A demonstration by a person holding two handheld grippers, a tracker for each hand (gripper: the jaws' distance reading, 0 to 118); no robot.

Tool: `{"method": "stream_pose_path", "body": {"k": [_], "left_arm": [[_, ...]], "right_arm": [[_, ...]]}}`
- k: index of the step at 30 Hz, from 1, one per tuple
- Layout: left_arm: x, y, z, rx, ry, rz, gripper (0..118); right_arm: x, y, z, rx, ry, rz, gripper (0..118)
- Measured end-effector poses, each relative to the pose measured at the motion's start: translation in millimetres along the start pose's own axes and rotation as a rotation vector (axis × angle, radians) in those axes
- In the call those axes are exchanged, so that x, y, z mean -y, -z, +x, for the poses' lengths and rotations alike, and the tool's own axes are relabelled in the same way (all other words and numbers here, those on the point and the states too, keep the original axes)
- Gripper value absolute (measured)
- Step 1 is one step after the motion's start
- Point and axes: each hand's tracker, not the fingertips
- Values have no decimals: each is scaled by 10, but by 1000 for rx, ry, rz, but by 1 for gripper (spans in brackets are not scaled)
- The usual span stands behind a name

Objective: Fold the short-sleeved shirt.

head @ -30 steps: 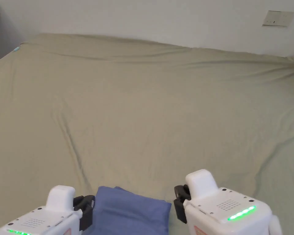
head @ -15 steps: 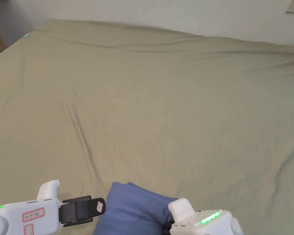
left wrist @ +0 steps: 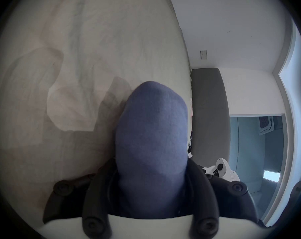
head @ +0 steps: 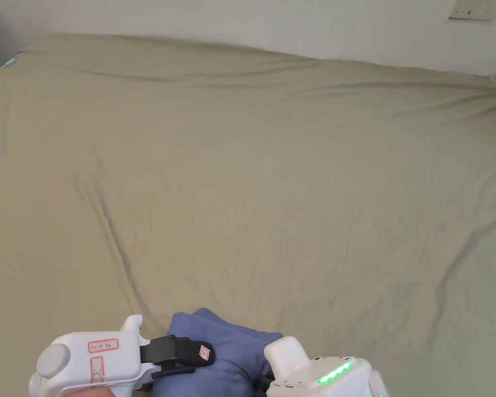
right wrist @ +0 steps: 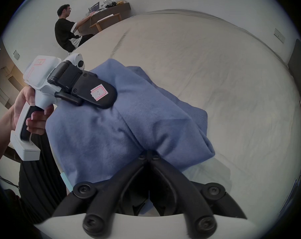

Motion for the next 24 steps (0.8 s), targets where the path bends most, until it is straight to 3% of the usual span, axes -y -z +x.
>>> {"method": "stream_pose_path", "body": {"k": [3,6,11,14,17,20,24], "left_arm": [[96,-43,264,-151,135,23,39],[181,-121,509,-300,261,38,39],[365,-266,837,-483,450,93,39],[482,-411,987,-594,586,149,39],[505,-541,995,-688,633,175,39],[460,-738,856,-717,591,196,39],[473,-1000,676,-903,642,265,39]], "right_arm": [[-34,-261,20,38,-5,106,2],[-161,-651,124,96,86,249,2],[-292,-1251,149,330,13,415,2],[-367,-1534,87,405,-17,488,2],[-445,-1682,-2,444,-17,551,2],[-481,-1770,-162,482,-22,624,2],[-510,-1761,-372,489,-50,656,2]]}}
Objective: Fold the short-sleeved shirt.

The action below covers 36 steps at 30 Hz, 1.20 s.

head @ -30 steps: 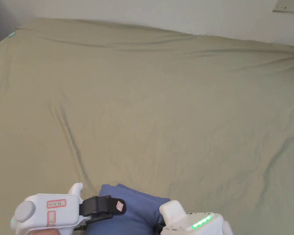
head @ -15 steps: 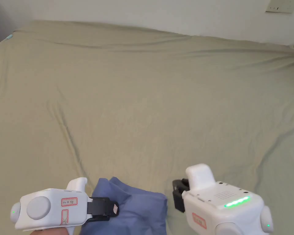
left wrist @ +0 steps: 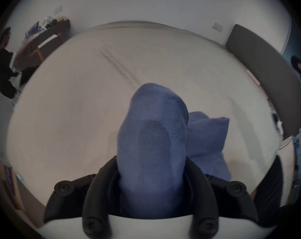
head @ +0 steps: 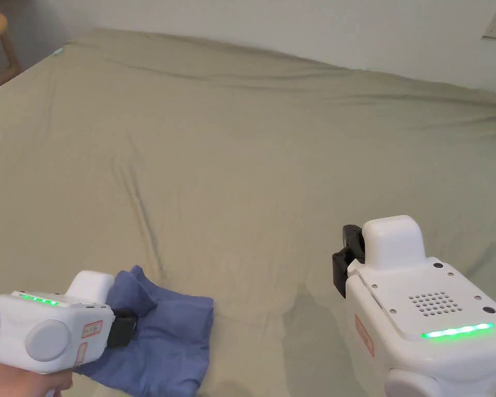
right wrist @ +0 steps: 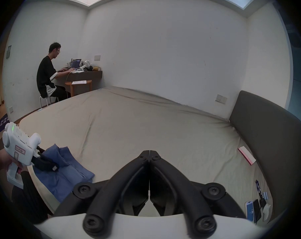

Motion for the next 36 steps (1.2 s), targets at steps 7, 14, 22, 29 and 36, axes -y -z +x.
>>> {"method": "stream_pose_path", "body": {"k": [7,14,22,29,36], "left_arm": [[150,52,-635,-140,-44,-6,39],[63,81,-1453,-371,69,-29,39],[-81,197,-2452,-612,63,-91,39],[-165,284,-2843,-647,77,-137,49],[-527,-400,-2739,-657,-121,166,117]], "right_arm": [[-64,48,-273,-18,0,23,2],[-37,173,-417,-30,-21,-10,2],[-83,356,-678,-26,-26,-70,2],[-9,556,-690,-34,-37,-98,2],[-91,521,-554,-41,-15,-90,2]]}}
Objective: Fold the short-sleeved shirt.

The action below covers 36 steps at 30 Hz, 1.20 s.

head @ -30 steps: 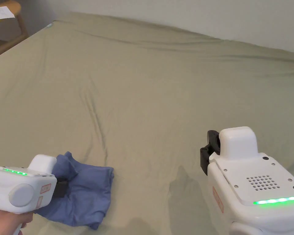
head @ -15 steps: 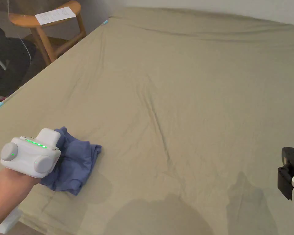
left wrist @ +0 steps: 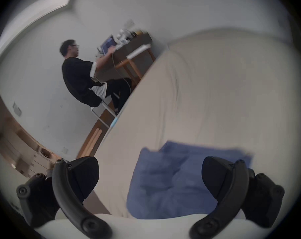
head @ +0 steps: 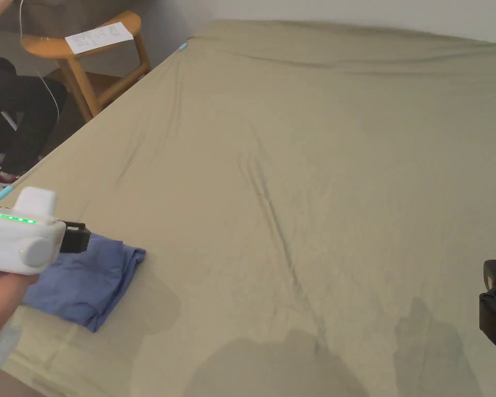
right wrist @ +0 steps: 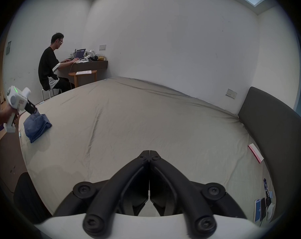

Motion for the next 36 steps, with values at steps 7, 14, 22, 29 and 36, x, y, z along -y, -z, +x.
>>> {"method": "stream_pose_path", "body": {"k": [7,14,22,29,36], "left_arm": [[-660,-1416,183,240,-251,384,117],[-795,-2762,941,413,-377,678,108],[-729,-3678,1838,486,-284,832,0],[-632,-4099,2358,516,-172,902,0],[-434,-4173,2653,554,-93,869,0]], "right_arm": [[-285,-330,394,69,0,107,2],[-687,-928,820,169,-8,251,2],[-800,-1474,931,251,-36,380,2],[-617,-1563,884,277,-56,401,2],[-383,-1516,894,284,-53,373,2]]}}
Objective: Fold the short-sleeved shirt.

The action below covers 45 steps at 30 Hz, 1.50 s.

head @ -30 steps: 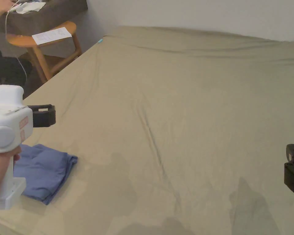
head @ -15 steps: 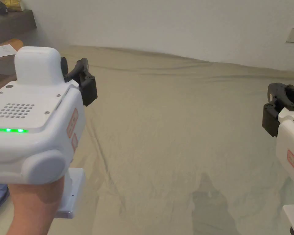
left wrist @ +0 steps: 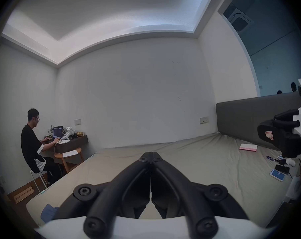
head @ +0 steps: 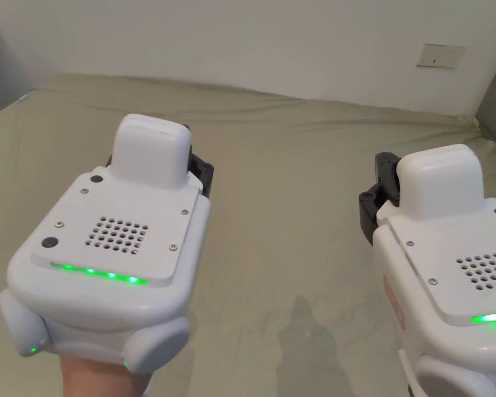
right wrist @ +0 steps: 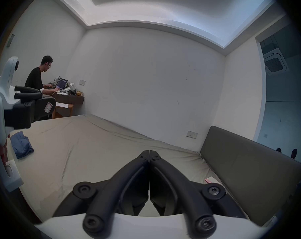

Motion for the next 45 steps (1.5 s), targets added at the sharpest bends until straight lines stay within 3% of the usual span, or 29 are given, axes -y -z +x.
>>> {"method": "stream_pose_path", "body": {"k": [8,38,39,40,41,42,43,45], "left_arm": [[30,-10,73,20,5,-19,0],[41,8,89,-6,7,-16,0],[45,16,89,-6,11,-17,6],[49,21,91,-13,14,-15,26],[49,32,84,-14,12,-19,54],[55,53,68,-9,2,-31,86],[60,62,52,0,-10,-43,98],[70,52,45,-5,-25,-37,109]], "right_arm": [[72,-23,9,18,43,-3,2],[124,-9,-10,19,79,-2,3],[130,-1,6,0,85,-2,21],[135,5,27,0,80,-2,53],[141,16,37,-4,74,0,92],[157,35,83,-17,62,-2,118],[174,28,105,-12,54,9,118],[120,-39,54,9,43,25,118]]}}
